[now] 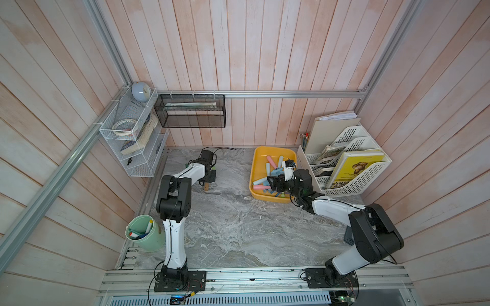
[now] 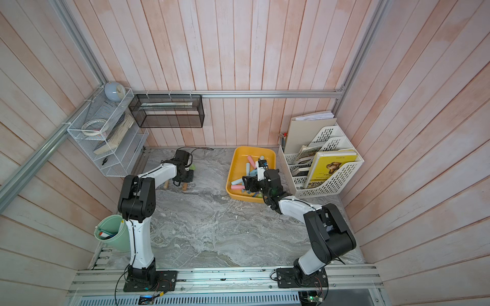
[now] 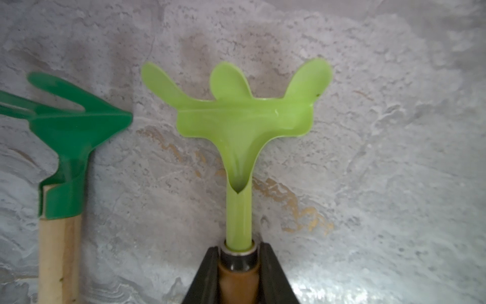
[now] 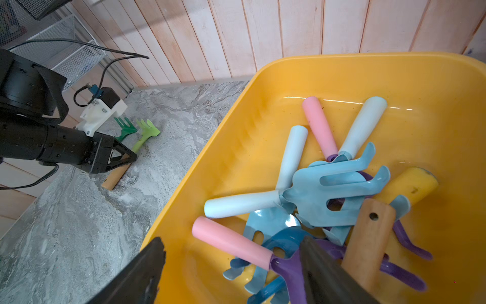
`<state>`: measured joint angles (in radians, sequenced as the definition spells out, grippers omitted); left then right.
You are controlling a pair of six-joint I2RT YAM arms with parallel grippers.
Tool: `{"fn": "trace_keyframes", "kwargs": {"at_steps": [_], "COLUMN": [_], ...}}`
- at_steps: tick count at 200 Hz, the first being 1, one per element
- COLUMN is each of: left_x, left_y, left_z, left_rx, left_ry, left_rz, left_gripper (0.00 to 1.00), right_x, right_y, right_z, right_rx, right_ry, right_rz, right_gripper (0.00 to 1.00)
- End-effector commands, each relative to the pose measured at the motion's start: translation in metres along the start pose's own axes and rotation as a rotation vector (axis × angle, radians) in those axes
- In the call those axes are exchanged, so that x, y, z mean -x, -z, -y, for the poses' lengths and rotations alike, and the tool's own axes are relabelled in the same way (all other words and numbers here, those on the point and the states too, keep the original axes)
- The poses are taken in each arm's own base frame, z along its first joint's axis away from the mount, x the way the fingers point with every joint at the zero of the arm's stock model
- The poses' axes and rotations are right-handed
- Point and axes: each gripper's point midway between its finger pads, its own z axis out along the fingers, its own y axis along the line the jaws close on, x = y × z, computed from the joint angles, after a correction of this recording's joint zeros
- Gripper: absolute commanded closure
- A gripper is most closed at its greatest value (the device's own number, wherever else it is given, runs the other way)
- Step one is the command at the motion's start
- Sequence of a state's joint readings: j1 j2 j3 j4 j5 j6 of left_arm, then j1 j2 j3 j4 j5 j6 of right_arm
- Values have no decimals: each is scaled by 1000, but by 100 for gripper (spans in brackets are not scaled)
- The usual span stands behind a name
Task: Take the hand rake out of the storage box
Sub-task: Move the rake to the center of the board.
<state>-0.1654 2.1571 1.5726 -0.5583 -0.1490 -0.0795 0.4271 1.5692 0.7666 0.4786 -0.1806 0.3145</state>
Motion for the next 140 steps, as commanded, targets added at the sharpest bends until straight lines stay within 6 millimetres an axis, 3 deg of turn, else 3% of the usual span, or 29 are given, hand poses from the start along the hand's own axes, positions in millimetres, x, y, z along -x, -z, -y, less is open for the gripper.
{"fn": "trace_keyframes", "kwargs": {"at_steps": [1,22,45,48,50,51,54,77,97,121,130,140], "left_x": [-1,1,7,8,9,10,11,25,43,77,92,95], "left_y": [-6,-3,6,7,8,9,11,28,58,131,167,199], "left_z": [-8,-7,-7,-7,-7,-7,-7,-7,-4,3,8,12], "left_rx": [48,40,35,34,33,33,35,32,25,-30,-125,-250], "left_ry": [3,3,6,6,7,6,7,15,41,117,175,245], "left_rz": [-14,-10,9,12,16,17,22,62,129,360,505,639], "left_gripper": [79,73,59,45,17,8,1,0,0,0,0,0], "right_x": [6,6,7,8,7,7,8,10,14,22,24,27], "right_y": [-1,-1,0,0,0,1,1,4,9,19,22,25], "right_z": [1,1,1,1,0,1,0,0,2,6,8,9], "right_rx": [0,0,-1,-1,0,-1,0,-5,-23,-60,-74,-82], "right_ry": [-10,-11,-9,-9,-9,-9,-10,-7,-4,-4,-7,-11], "right_rz": [19,19,21,22,21,22,23,30,43,76,88,101], "right_gripper": [17,17,17,17,17,17,17,17,16,14,13,12]}}
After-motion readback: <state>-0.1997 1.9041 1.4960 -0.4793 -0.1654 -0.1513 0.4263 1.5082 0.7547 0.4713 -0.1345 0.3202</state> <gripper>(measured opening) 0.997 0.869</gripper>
